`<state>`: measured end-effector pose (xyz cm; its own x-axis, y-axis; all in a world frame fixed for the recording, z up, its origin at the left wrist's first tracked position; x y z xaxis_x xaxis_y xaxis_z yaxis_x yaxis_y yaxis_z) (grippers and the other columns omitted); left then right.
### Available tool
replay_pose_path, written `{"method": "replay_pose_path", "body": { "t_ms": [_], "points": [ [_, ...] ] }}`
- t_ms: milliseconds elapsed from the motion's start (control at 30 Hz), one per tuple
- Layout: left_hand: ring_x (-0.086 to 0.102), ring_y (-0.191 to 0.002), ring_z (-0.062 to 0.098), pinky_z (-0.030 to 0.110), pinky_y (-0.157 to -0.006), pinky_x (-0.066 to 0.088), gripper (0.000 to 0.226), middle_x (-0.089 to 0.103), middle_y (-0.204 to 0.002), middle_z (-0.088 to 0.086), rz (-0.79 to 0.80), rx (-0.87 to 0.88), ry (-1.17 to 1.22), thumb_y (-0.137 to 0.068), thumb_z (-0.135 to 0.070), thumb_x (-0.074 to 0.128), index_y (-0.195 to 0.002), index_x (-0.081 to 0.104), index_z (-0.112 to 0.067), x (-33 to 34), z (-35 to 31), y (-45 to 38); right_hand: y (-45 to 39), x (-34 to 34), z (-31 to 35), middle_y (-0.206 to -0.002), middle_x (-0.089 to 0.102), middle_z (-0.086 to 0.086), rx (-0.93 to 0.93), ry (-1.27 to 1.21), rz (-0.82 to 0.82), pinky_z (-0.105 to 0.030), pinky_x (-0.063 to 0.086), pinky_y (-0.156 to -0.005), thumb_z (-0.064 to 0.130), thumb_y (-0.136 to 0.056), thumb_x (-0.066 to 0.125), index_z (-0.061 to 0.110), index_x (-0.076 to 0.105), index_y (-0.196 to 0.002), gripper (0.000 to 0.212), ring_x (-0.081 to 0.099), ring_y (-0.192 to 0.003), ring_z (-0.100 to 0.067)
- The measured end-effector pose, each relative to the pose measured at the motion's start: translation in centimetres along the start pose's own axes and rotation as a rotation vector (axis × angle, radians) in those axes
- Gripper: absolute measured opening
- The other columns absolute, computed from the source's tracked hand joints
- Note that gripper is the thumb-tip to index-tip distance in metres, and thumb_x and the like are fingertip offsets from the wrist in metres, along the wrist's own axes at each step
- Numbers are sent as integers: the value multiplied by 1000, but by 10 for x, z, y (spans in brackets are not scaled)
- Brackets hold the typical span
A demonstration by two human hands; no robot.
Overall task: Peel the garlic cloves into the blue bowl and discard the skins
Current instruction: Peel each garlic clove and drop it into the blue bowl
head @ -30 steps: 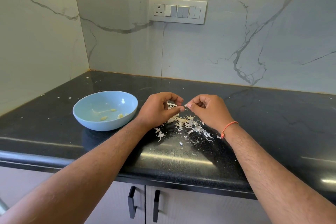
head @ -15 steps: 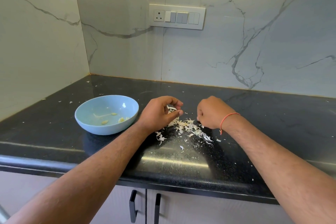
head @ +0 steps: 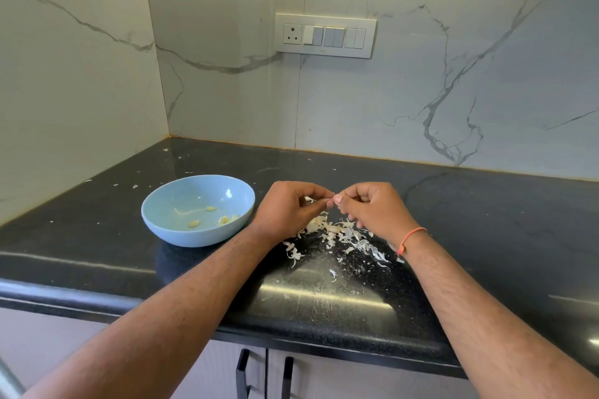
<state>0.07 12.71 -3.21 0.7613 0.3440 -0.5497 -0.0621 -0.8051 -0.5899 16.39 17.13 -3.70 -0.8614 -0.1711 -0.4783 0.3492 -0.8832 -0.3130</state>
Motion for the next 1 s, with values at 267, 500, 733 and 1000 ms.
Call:
{"method": "replay_pose_path", "body": {
  "t_ms": [267,500,733,1000],
  "points": [
    [55,-51,-6,6,-54,38,11,68,-64,-24,-15,-39,14,-97,-26,76,-104,84,-24,-4,-3,2,3,-2,8,-79,78,6,-122,49,-31,-24,61,-69,34,-80,90,25,82,-87,14,70,-69,-9],
    [55,-52,-7,6,-55,39,10,68,-65,-23,-7,-45,39,-97,-26,76,-104,84,-24,-4,-4,2,7,-7,17,-74,74,15,-234,160,-122,-14,52,-62,31,-85,86,29,83,-88,5,67,-68,-6],
    [58,-57,-8,6,-59,39,10,66,-63,-29,35,-57,60,-99,-24,74,-102,84,-21,1,0,1,11,-5,27,-79,73,17,-338,280,-154,-18,53,-66,25,-90,80,28,82,-86,6,67,-74,-6],
    [54,-53,-9,4,-59,38,12,65,-59,-24,68,-120,159,-100,-20,73,-98,84,-14,4,5,2,8,0,29,-79,72,14,-349,309,-166,-27,55,-66,21,-93,75,25,79,-84,12,65,-73,-7]
  ]
}}
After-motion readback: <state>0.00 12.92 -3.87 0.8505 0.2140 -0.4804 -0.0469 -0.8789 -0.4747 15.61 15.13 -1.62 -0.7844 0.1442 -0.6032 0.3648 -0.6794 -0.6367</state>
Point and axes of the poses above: each hand's wrist, its own y-axis away from the middle knuckle, its own x-axis out of the palm, z = x × y, the point moved 10 cm from there along -y, towards the middle knuckle
